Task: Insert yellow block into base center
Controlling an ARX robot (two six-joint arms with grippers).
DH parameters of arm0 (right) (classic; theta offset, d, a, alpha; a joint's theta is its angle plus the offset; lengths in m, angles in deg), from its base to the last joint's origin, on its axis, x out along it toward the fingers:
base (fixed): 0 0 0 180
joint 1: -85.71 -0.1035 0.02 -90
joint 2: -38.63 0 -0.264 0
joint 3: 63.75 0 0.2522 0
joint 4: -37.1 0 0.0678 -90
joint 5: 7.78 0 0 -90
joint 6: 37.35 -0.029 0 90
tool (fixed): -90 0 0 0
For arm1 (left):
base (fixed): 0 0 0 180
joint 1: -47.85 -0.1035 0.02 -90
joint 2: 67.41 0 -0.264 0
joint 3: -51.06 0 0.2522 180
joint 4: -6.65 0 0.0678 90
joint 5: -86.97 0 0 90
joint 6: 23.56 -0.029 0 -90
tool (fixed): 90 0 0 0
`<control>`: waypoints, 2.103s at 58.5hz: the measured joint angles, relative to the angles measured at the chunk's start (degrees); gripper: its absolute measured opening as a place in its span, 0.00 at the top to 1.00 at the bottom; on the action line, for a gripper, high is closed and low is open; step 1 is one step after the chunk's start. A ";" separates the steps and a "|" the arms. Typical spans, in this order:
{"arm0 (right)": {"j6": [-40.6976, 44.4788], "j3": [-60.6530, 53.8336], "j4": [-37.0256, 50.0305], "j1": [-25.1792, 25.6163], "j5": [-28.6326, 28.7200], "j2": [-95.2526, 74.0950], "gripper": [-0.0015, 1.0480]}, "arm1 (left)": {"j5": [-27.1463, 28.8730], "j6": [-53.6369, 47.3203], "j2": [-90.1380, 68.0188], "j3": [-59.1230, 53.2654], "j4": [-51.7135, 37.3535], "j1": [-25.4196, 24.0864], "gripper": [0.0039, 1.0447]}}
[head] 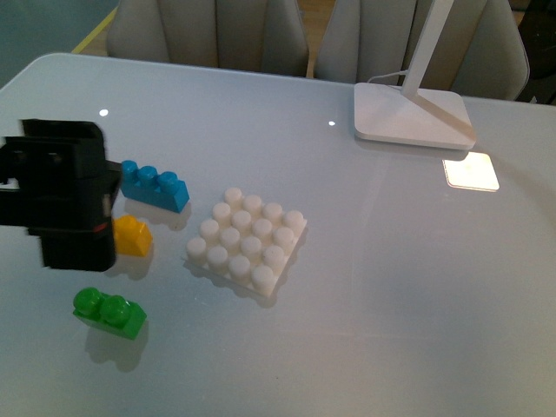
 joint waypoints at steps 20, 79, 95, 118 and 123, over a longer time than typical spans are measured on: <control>0.00 0.00 0.00 0.00 0.00 0.00 0.08 | -4.70 -7.98 -21.92 5.16 -19.08 0.81 0.07; 0.00 0.00 0.00 0.00 0.00 0.00 0.08 | -5.90 -12.44 -51.58 23.61 -11.67 -12.37 0.07; 0.00 0.00 0.00 0.00 0.00 0.00 0.08 | -5.27 -12.76 -54.51 25.75 -10.73 -12.98 0.07; 0.00 0.00 0.00 0.00 0.00 0.00 0.08 | -4.52 -12.44 -58.73 29.16 -9.73 -14.64 0.07; 0.00 0.00 0.00 0.00 0.00 0.00 0.08 | -4.35 -12.33 -59.08 29.64 -9.62 -14.78 0.07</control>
